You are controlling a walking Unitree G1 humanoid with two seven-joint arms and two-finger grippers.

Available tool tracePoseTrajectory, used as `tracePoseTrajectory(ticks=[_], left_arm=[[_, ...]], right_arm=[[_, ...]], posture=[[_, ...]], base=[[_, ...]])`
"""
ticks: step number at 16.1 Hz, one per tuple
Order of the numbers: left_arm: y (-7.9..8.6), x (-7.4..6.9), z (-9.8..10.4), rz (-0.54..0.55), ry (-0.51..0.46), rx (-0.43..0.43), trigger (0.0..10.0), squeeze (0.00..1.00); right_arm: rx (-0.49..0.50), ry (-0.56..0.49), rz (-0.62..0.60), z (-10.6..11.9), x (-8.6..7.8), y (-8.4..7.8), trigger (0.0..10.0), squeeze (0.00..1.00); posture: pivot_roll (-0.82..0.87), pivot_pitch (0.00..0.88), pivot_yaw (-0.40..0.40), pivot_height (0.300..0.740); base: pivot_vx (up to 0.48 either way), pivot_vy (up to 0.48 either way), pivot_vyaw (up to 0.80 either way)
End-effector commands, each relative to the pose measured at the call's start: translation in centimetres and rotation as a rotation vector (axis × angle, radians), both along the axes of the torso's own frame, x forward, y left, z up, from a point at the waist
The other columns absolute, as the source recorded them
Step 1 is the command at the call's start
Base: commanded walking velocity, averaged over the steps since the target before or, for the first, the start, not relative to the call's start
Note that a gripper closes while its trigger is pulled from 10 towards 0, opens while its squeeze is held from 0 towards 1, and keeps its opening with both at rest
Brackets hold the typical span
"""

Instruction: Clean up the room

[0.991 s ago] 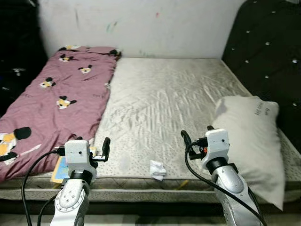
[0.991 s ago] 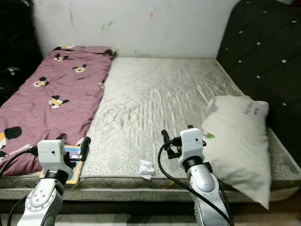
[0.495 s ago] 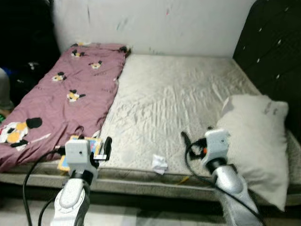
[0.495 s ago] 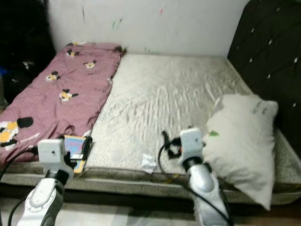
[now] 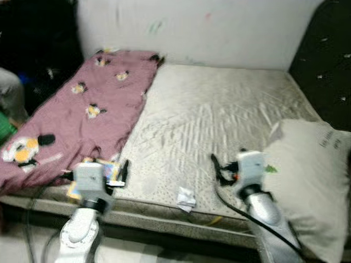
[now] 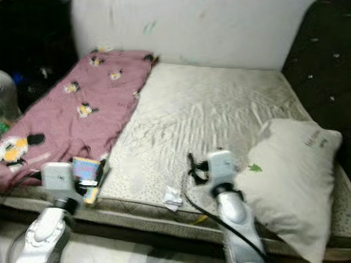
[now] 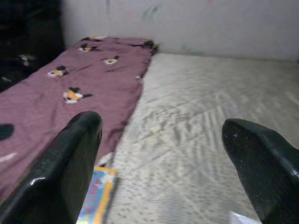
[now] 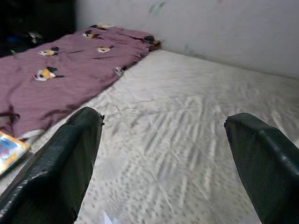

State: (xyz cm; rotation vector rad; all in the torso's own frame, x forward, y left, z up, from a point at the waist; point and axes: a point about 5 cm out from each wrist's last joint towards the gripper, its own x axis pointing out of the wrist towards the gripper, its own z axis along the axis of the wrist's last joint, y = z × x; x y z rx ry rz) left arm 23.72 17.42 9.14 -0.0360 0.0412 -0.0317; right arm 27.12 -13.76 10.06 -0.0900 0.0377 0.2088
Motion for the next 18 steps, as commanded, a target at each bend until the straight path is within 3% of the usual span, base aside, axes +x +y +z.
tracePoseTrajectory(ticks=[1, 5, 14, 18], left_arm=[[-0.4, 0.3, 0.3, -0.017, -0.013, -0.004, 10.0, 0.00], [-0.5, 0.3, 0.3, -0.028, -0.016, -0.007, 10.0, 0.00], [-0.8, 1.7, 1.1, -0.022, -0.038, 0.030, 10.0, 0.00], [-0.6, 2.9, 1.2, -0.019, -0.050, 0.035, 10.0, 0.00]], right_arm=[[-0.009, -0.001, -0.026, 0.1, 0.0, -0.8, 10.0, 0.00], [-0.008, -0.004, -0.024, 0.1, 0.1, -0.7, 10.0, 0.00], [-0.016, -0.030, -0.034, 0.7, 0.9, -0.7, 10.0, 0.00], [-0.002, -0.043, -0.049, 0.9, 2.1, -1.0, 10.0, 0.00]], posture=[[0.05, 0.000, -0.004, 0.740], [0.05, 0.000, 0.001, 0.740], [0.04, 0.000, 0.007, 0.740], [0.04, 0.000, 0.018, 0.740]], base=[[0.247, 0.000, 0.00], [0.273, 0.000, 0.00], [0.000, 0.000, 0.00], [0.000, 0.000, -0.20]])
